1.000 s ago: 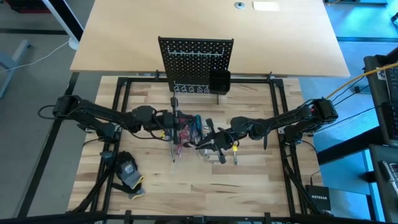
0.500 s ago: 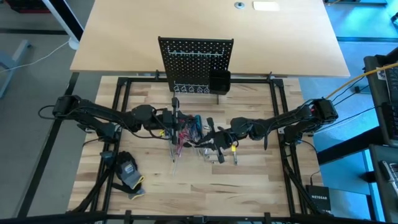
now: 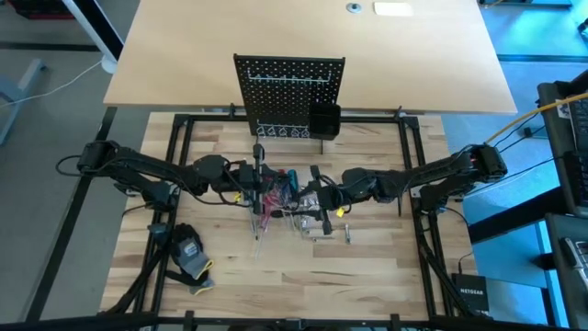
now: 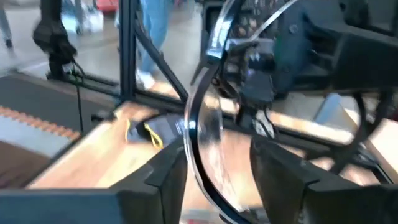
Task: Hang tools onto peg board
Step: Hang the black safety goggles on the peg board
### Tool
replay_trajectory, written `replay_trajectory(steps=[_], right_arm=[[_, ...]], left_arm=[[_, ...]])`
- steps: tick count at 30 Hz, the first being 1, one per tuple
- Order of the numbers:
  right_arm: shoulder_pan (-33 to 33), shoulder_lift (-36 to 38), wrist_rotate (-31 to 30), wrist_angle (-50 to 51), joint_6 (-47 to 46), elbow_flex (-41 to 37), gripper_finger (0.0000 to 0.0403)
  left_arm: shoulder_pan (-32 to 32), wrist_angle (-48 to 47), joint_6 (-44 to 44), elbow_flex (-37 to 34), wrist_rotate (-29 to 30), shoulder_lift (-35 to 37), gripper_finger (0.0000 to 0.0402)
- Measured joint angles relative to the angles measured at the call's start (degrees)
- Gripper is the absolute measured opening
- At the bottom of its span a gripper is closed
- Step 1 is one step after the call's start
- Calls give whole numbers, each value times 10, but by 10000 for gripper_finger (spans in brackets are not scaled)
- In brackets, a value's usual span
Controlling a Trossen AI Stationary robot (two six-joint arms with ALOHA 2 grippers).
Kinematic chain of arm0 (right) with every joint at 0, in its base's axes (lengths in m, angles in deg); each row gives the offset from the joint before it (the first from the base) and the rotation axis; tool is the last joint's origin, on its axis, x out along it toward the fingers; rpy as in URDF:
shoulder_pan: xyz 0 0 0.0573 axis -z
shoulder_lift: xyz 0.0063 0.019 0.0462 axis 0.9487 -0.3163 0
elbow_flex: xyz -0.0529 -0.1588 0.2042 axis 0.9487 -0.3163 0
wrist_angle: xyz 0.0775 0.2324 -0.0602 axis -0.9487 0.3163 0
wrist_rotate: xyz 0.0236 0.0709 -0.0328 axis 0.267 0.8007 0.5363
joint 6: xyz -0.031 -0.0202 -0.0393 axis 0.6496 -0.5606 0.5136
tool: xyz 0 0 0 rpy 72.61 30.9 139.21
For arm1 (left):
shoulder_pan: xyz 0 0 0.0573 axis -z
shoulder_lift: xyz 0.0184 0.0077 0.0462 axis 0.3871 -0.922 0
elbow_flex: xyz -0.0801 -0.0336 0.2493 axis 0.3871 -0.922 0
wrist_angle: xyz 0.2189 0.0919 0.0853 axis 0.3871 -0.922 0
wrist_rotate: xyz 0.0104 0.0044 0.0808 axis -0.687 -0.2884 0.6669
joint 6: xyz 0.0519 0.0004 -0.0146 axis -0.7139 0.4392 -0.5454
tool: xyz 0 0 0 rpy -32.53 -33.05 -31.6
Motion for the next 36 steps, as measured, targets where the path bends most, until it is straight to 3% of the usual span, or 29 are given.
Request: replay_trajectory(steps=[4, 16, 32, 36], right_arm=[[0, 6, -18, 55, 3, 18, 189], [0, 5, -21, 47, -11, 19, 189], [0, -15, -14, 27, -43, 19, 89], [0, -15, -16, 26, -64, 19, 94]], left_arm=[[0, -3, 0, 0, 31, 0, 6], [-1, -21, -19, 0, 81, -1, 5], [-2, -16, -24, 0, 80, -1, 10], [-2, -16, -25, 0, 80, -1, 7]])
